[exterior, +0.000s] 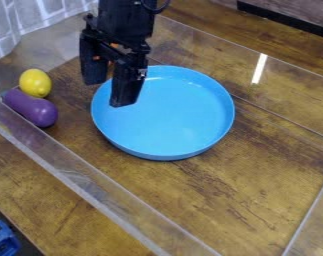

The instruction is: Put the lemon on the blue tray

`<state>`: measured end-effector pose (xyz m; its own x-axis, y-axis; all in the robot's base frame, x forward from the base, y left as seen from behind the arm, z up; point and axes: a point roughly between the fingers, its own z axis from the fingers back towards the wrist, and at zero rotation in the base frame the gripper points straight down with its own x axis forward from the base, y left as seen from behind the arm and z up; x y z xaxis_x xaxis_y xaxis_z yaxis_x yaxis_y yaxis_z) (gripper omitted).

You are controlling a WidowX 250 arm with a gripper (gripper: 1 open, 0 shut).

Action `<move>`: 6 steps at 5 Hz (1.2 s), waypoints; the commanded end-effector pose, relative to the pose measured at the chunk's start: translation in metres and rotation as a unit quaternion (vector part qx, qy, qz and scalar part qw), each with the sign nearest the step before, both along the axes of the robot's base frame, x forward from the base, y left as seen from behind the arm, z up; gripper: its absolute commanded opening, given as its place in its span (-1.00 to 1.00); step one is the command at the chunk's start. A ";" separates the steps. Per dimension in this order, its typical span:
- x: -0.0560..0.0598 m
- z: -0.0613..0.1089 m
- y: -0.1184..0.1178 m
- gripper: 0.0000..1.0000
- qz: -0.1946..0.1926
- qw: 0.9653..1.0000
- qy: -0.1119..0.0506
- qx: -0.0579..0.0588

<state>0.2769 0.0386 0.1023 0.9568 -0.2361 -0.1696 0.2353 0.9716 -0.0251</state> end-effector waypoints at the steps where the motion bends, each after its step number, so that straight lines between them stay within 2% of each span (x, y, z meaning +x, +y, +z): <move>1: 0.003 0.006 0.008 1.00 -0.008 1.000 -0.014 0.001; 3: 0.000 0.004 0.017 1.00 -0.038 0.999 -0.011 -0.002; 6: -0.004 0.002 0.030 1.00 -0.056 0.998 -0.012 -0.004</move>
<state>0.2696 0.0639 0.0956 0.9169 -0.3577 -0.1773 0.3556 0.9336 -0.0442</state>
